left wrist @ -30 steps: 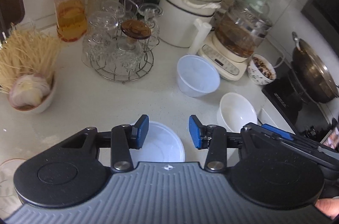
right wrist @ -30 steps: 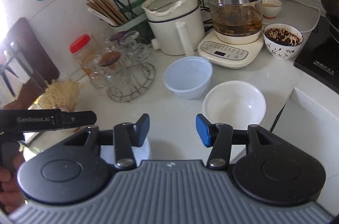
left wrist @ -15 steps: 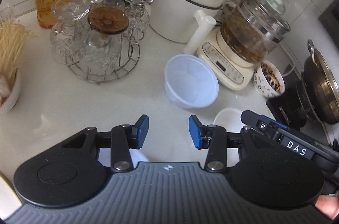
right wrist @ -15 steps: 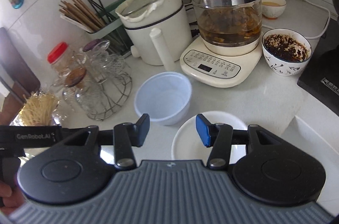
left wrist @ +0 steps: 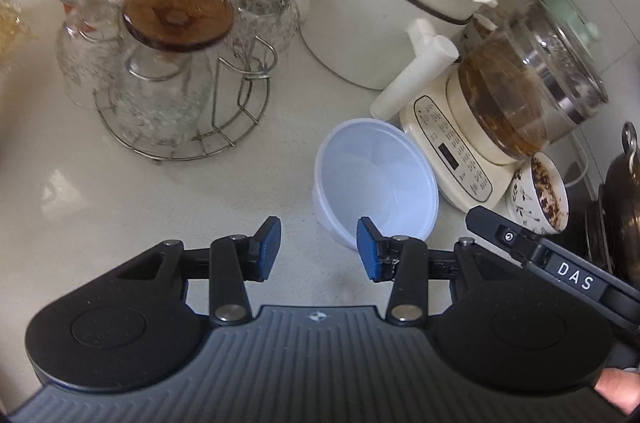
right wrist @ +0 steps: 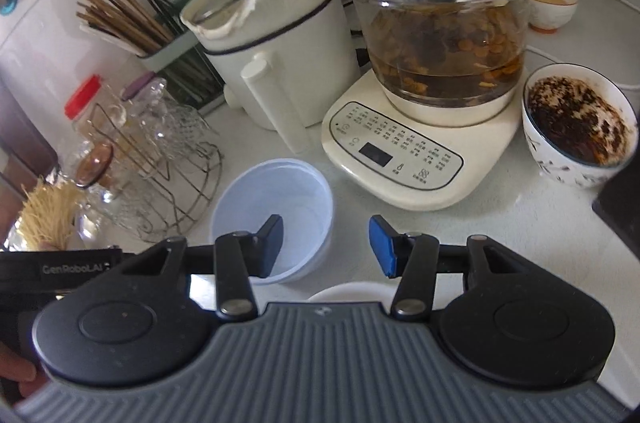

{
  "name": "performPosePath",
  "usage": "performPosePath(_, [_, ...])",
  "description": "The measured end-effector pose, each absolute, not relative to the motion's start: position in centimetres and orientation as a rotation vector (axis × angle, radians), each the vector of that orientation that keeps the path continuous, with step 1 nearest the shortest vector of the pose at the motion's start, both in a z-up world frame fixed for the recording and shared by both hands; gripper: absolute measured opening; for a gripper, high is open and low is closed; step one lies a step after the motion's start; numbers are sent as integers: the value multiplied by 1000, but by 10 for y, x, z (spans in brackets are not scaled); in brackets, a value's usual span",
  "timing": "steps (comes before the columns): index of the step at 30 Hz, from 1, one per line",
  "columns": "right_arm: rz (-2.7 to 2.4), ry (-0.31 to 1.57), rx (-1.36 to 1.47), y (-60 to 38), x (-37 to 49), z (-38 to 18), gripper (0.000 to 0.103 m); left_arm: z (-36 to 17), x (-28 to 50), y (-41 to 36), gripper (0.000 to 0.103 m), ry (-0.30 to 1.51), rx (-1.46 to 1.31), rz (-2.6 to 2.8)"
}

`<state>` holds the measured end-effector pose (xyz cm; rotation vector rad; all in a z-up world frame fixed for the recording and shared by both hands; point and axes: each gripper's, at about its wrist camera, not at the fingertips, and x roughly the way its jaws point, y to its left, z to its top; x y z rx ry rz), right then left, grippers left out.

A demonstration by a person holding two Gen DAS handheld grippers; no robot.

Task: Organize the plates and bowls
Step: 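Move both grippers to the second translucent bowl by the kettle, then close both grippers on the rim of the second translucent bowl, then carry the second translucent bowl with both grippers and lower it into the first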

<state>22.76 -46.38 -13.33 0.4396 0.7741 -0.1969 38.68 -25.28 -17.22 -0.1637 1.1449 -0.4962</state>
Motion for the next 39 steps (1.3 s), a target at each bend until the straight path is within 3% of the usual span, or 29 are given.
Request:
performPosePath(6, [-145, 841, 445, -479, 253, -149, 50, -192, 405, -270, 47, 1181, -165, -476])
performPosePath(14, [-74, 944, 467, -488, 282, -174, 36, -209, 422, -282, 46, 1198, -181, -430])
performPosePath(19, [-25, 973, 466, -490, 294, -183, 25, -215, 426, -282, 38, 1207, -200, -402])
performPosePath(23, [-13, 997, 450, -487, 300, -184, 15, -221, 429, -282, 26, 1232, -245, -398])
performPosePath(31, [-5, 1021, 450, -487, 306, -188, 12, -223, 431, -292, 18, 1247, -218, -404])
performPosePath(33, [-7, 1023, 452, -488, 307, -188, 11, -222, 431, -297, 12, 1250, -199, -417])
performPosePath(39, [-18, 988, 453, -491, 306, -182, 9, -218, 429, -308, 12, 1250, -184, -426])
